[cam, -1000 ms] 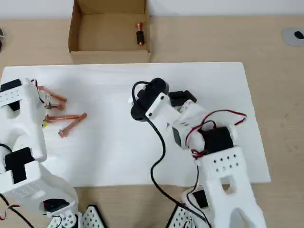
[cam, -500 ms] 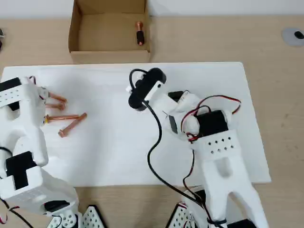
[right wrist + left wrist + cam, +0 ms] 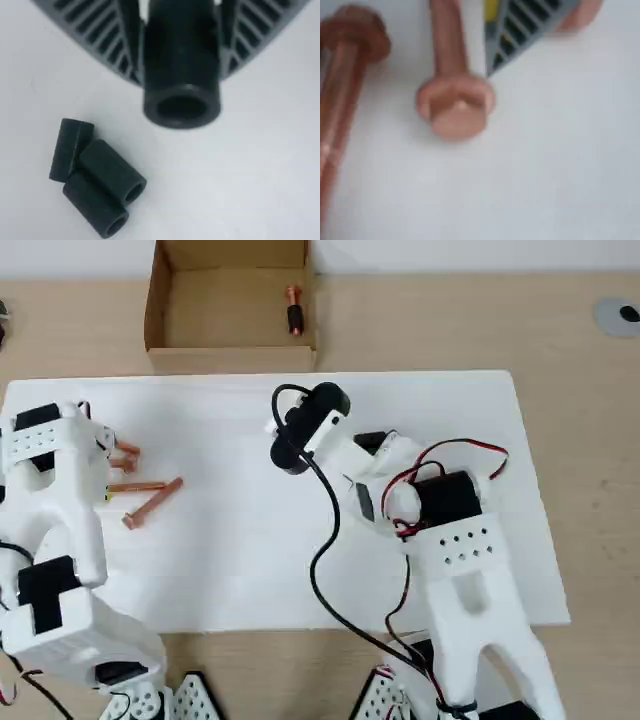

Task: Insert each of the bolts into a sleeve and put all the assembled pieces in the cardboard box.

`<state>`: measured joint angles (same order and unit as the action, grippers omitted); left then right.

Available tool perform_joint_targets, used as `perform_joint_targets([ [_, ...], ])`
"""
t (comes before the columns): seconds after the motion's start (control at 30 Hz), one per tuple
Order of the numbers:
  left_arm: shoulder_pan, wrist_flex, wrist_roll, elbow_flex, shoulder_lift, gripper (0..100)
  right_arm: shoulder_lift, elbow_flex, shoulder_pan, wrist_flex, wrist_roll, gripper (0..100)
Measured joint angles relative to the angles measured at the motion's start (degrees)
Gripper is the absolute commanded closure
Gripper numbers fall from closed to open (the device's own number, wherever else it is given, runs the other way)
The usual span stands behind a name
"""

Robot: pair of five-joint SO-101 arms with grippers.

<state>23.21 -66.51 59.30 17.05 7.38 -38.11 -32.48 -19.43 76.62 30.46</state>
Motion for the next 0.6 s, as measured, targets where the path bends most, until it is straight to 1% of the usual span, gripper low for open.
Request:
perform_joint_targets([
  [0.07, 0.26, 1.41, 0.00, 0.18, 2.11, 70, 0.00, 0.00, 0.00, 0.00, 0.00, 98.7],
  [0.33, 0.26, 1.49, 0.00, -0.79, 6.07, 70, 0.00, 0.00, 0.00, 0.00, 0.00, 98.7],
  [0.4, 0.26, 1.49, 0.00, -0.79, 6.15, 75, 0.00, 0.00, 0.00, 0.00, 0.00, 98.7],
  [0.53, 0.26, 1.58, 0.18, -1.05, 6.15, 91, 0.00, 0.00, 0.00, 0.00, 0.00, 98.7],
  [0.6, 0.18, 2.46, -0.26, -2.20, 6.33, 95, 0.00, 0.00, 0.00, 0.00, 0.00, 98.7],
])
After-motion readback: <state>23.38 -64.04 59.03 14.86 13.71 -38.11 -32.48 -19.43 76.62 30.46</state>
